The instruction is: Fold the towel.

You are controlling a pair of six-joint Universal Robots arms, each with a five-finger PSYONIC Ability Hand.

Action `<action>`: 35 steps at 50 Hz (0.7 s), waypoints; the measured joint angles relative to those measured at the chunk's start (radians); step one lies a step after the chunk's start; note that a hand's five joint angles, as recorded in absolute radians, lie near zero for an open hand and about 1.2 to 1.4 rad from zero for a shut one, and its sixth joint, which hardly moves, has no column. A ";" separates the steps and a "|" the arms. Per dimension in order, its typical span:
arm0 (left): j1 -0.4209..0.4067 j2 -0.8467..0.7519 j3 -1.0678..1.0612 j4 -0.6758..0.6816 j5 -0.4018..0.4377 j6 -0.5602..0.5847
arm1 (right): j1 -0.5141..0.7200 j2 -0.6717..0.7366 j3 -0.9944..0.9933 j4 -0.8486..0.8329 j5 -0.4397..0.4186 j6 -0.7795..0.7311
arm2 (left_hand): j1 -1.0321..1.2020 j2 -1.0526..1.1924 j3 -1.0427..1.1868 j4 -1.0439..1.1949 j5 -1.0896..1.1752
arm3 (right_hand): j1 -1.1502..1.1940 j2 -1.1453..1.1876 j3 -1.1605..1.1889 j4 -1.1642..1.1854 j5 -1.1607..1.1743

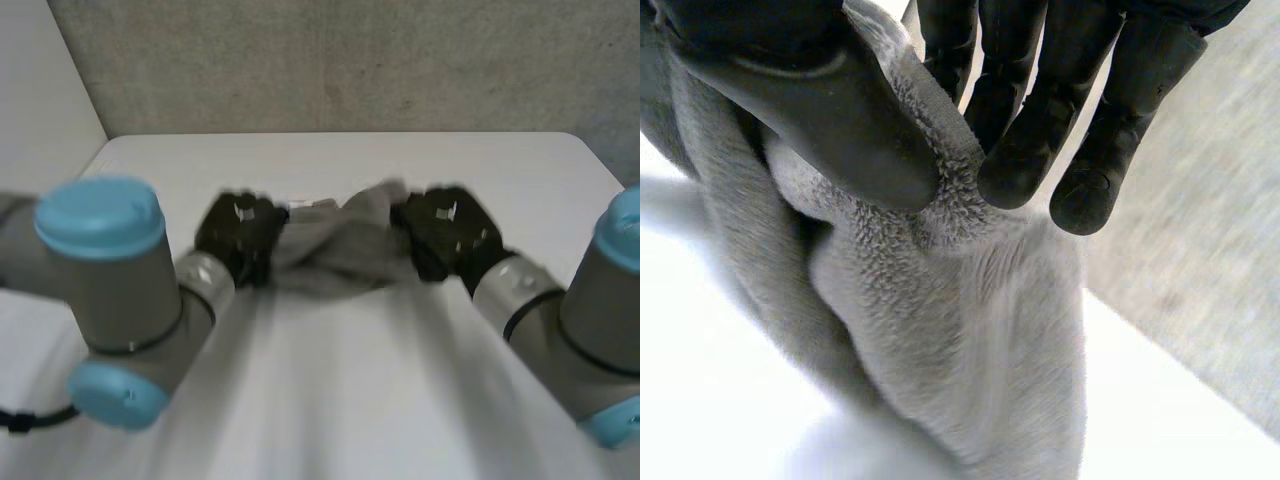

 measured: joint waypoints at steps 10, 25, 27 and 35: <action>0.000 -0.002 -0.180 0.117 0.022 0.188 | -0.014 0.086 0.043 0.047 0.007 -0.061 | -0.306 -0.291 -0.284 -0.286 -0.319 | 0.001 0.000 0.000 0.000 0.000; 0.012 0.044 -0.202 0.130 0.017 0.232 | -0.021 0.043 0.008 0.050 -0.011 -0.125 | -0.998 -0.971 -0.994 -0.976 -1.037 | -0.798 -0.779 -0.806 -0.814 -0.829; 0.015 0.062 -0.209 0.129 0.019 0.233 | -0.031 0.032 -0.002 0.053 -0.014 -0.171 | -1.029 -1.016 -1.026 -1.009 -1.074 | -0.812 -0.790 -0.817 -0.830 -0.845; 0.057 0.136 -0.201 0.123 0.028 0.236 | -0.090 0.020 -0.084 0.132 -0.064 -0.338 | -1.066 -1.060 -1.064 -1.047 -1.120 | -0.814 -0.790 -0.818 -0.831 -0.848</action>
